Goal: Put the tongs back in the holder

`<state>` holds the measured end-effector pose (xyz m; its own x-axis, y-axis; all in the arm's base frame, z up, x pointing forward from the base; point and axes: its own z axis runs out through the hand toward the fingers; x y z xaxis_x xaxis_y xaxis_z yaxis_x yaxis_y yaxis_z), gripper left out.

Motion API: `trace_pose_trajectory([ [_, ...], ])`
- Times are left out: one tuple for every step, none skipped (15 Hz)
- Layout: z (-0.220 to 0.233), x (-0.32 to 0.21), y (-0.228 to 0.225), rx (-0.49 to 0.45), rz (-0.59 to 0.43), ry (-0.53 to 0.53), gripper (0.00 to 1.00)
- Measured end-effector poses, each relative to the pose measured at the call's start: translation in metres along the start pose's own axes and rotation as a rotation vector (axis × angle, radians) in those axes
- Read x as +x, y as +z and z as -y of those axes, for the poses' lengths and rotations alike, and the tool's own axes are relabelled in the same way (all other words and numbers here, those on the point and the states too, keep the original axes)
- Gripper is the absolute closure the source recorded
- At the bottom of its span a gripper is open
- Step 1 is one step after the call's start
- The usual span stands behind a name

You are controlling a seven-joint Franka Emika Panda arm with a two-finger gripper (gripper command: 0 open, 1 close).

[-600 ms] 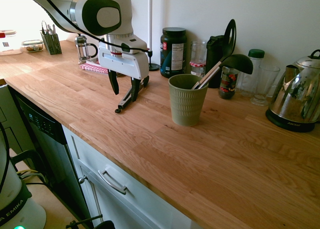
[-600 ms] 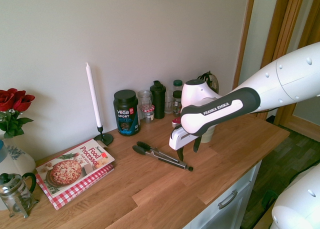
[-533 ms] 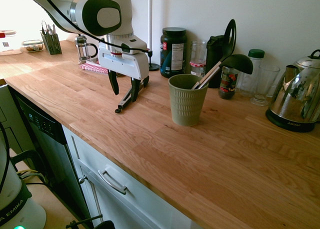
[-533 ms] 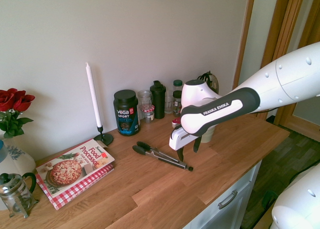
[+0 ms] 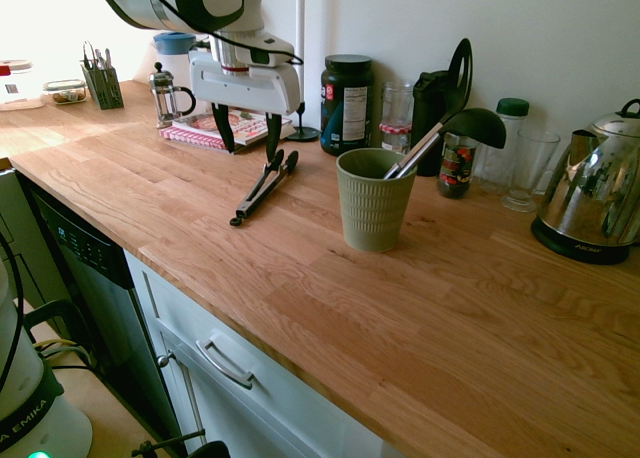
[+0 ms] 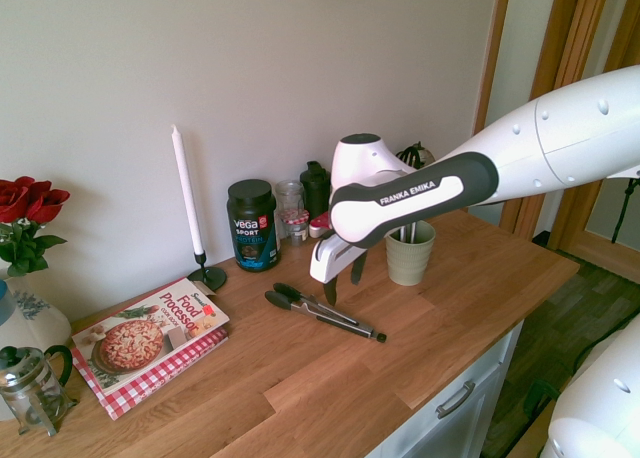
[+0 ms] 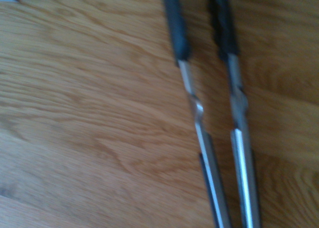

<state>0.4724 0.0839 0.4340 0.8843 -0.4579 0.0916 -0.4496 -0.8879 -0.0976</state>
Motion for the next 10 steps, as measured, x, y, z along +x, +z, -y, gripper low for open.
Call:
trace_pose_trajectory([
  [0.014, -0.002, 0.002, 0.024, 0.004, -0.056, 0.00],
  [0.024, -0.003, 0.008, 0.050, 0.008, -0.116, 0.00],
  [0.031, -0.001, 0.015, 0.063, 0.008, -0.171, 0.00],
  [0.036, 0.003, 0.023, 0.066, 0.007, -0.206, 0.00],
  [0.041, 0.009, 0.032, 0.062, 0.007, -0.226, 0.00],
  [0.044, 0.013, 0.041, 0.054, 0.008, -0.238, 0.00],
  [0.048, 0.017, 0.051, 0.045, 0.006, -0.249, 0.00],
  [0.050, 0.021, 0.060, 0.039, -0.001, -0.253, 0.00],
  [0.053, 0.025, 0.069, 0.034, -0.012, -0.252, 0.00],
  [0.055, 0.029, 0.079, 0.026, -0.027, -0.247, 0.00],
])
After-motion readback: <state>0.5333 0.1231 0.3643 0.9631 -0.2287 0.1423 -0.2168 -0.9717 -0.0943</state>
